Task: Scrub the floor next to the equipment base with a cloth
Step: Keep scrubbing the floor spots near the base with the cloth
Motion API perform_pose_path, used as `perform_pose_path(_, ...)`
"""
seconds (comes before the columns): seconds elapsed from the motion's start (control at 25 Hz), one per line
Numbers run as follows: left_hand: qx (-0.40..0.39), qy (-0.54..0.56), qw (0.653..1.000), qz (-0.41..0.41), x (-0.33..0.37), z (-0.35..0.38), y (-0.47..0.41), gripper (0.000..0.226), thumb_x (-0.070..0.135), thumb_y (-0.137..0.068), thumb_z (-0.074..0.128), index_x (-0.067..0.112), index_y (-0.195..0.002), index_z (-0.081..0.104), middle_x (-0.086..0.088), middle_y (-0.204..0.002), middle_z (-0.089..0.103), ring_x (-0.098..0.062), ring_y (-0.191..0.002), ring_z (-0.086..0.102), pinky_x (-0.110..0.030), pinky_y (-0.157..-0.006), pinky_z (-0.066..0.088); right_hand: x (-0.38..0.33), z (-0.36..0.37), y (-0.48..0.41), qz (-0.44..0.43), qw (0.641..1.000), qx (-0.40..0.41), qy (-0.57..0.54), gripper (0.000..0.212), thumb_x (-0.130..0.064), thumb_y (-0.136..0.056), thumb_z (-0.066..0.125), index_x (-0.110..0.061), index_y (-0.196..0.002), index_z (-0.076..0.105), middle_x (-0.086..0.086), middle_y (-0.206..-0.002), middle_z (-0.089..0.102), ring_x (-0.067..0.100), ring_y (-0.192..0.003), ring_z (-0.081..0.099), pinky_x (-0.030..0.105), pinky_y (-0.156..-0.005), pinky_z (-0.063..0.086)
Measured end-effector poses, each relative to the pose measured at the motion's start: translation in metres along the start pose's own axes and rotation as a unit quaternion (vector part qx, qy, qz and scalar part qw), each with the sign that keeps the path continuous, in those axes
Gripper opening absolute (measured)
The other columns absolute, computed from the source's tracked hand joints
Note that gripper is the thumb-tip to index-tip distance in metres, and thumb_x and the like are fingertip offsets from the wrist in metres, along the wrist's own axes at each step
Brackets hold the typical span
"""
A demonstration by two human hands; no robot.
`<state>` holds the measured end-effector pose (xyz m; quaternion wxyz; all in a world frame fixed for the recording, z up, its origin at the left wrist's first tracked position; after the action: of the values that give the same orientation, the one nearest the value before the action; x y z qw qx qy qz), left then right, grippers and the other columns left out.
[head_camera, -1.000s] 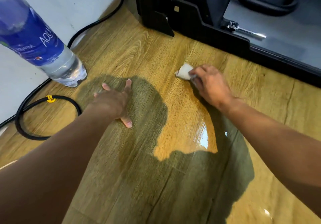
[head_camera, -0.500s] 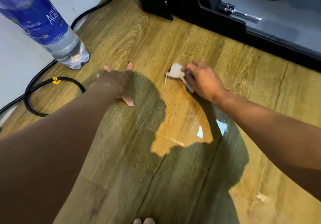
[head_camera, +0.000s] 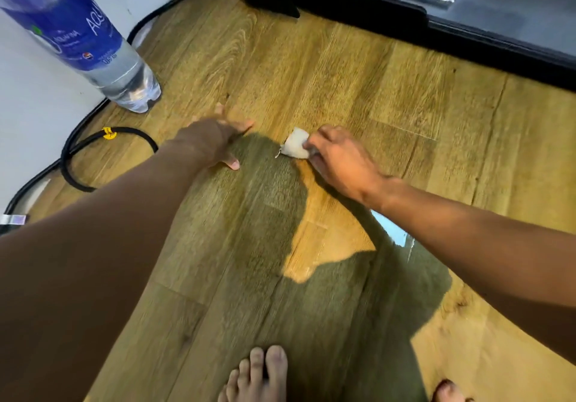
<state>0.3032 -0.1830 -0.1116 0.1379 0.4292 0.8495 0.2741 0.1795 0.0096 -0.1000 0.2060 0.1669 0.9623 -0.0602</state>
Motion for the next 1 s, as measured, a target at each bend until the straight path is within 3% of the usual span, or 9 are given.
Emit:
perform_pose_path(0.16,-0.018,-0.059,0.995,0.074,0.016,0.004,-0.003,0.088,0.031,-0.082,0.072,0.053,-0.145,0.014,-0.009,-0.160,-0.004,-0.043,-0.142,0.010,-0.056,-0.112,0.023,-0.054,0.029,0.058,-0.176,0.975,-0.111,-0.078,0.018,-0.022,-0.094,0.052,-0.025,-0.110,0.058,-0.005,-0.106,0.057,0.019,-0.091,0.053,0.040,-0.072,0.051)
perform_pose_path(0.24,-0.048,-0.041,0.996,0.057,0.015,0.004,-0.002,0.095,0.049,-0.074,0.075,0.054,-0.145,0.012,-0.008,-0.160,-0.004,-0.044,-0.142,0.009,-0.056,-0.113,0.020,-0.036,0.025,0.045,-0.136,0.982,-0.129,-0.029,0.025,-0.016,-0.095,0.050,-0.020,-0.117,0.059,0.003,-0.114,0.057,0.022,-0.104,0.051,0.041,-0.088,0.046)
perform_pose_path(0.36,-0.065,-0.011,0.998,0.024,0.018,0.012,0.004,0.118,0.062,-0.056,0.081,0.057,-0.144,0.002,0.000,-0.158,-0.019,-0.043,-0.143,-0.011,-0.061,-0.113,0.014,-0.019,0.011,0.038,-0.054,0.998,-0.039,-0.002,0.022,-0.017,-0.096,0.049,-0.023,-0.117,0.054,-0.004,-0.113,0.055,0.017,-0.097,0.054,0.040,-0.082,0.052)
perform_pose_path(0.44,-0.056,-0.003,0.998,0.030,0.020,0.021,0.009,0.125,0.059,-0.054,0.083,0.057,-0.144,-0.004,0.000,-0.156,-0.025,-0.042,-0.141,-0.018,-0.065,-0.111,0.014,-0.044,0.025,0.067,-0.089,0.994,-0.050,-0.049,0.022,-0.021,-0.098,0.044,-0.028,-0.116,0.054,-0.016,-0.115,0.053,0.012,-0.094,0.054,0.037,-0.080,0.052)
perform_pose_path(0.56,-0.044,-0.012,0.999,0.029,0.022,0.023,0.010,0.127,0.056,-0.056,0.083,0.052,-0.145,-0.007,-0.004,-0.156,-0.025,-0.045,-0.141,-0.015,-0.066,-0.109,0.019,-0.077,0.038,0.096,-0.195,0.970,-0.127,-0.065,0.025,-0.011,-0.095,0.047,-0.017,-0.117,0.058,0.003,-0.116,0.054,0.017,-0.099,0.049,0.035,-0.087,0.048)
perform_pose_path(0.64,-0.043,-0.038,0.998,0.024,0.027,0.022,0.011,0.127,0.055,-0.059,0.082,0.047,-0.147,-0.009,-0.008,-0.157,-0.023,-0.046,-0.141,-0.010,-0.065,-0.108,0.022,-0.058,0.026,0.080,-0.150,0.981,-0.101,-0.064,0.020,-0.016,-0.097,0.048,-0.017,-0.116,0.054,0.003,-0.113,0.051,0.014,-0.093,0.049,0.030,-0.077,0.053)
perform_pose_path(0.76,-0.034,-0.061,0.997,0.045,0.036,0.021,0.012,0.122,0.049,-0.064,0.081,0.050,-0.145,-0.010,-0.006,-0.158,-0.018,-0.046,-0.142,-0.004,-0.063,-0.109,0.024,-0.045,0.028,0.076,-0.062,0.997,-0.036,-0.033,0.025,-0.020,-0.100,0.041,-0.020,-0.122,0.052,0.003,-0.120,0.050,0.019,-0.104,0.048,0.036,-0.087,0.047)
perform_pose_path(0.88,-0.032,-0.074,0.993,0.080,0.043,0.023,0.014,0.114,0.041,-0.070,0.080,0.059,-0.141,-0.008,-0.002,-0.159,-0.015,-0.046,-0.142,-0.002,-0.063,-0.108,0.026,-0.080,0.046,0.121,-0.168,0.979,-0.113,-0.038,0.033,-0.009,-0.089,0.053,-0.019,-0.120,0.057,0.004,-0.121,0.056,0.022,-0.109,0.051,0.034,-0.091,0.045)
perform_pose_path(1.0,-0.047,-0.071,0.993,0.077,0.047,0.022,0.013,0.114,0.037,-0.069,0.082,0.055,-0.144,-0.002,-0.004,-0.159,-0.015,-0.047,-0.142,-0.001,-0.062,-0.108,0.026,-0.064,0.028,0.127,-0.206,0.971,-0.120,0.003,0.037,-0.009,-0.083,0.061,-0.023,-0.116,0.055,0.003,-0.115,0.058,0.014,-0.095,0.055,0.025,-0.077,0.053)
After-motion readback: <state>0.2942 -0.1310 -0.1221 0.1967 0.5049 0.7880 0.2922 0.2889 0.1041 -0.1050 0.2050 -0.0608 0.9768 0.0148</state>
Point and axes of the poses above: each hand's wrist, its own y-axis away from the middle knuckle, its own z-axis out of the palm, x = y × z, the point moved 6 cm from there along -y, towards the middle knuckle
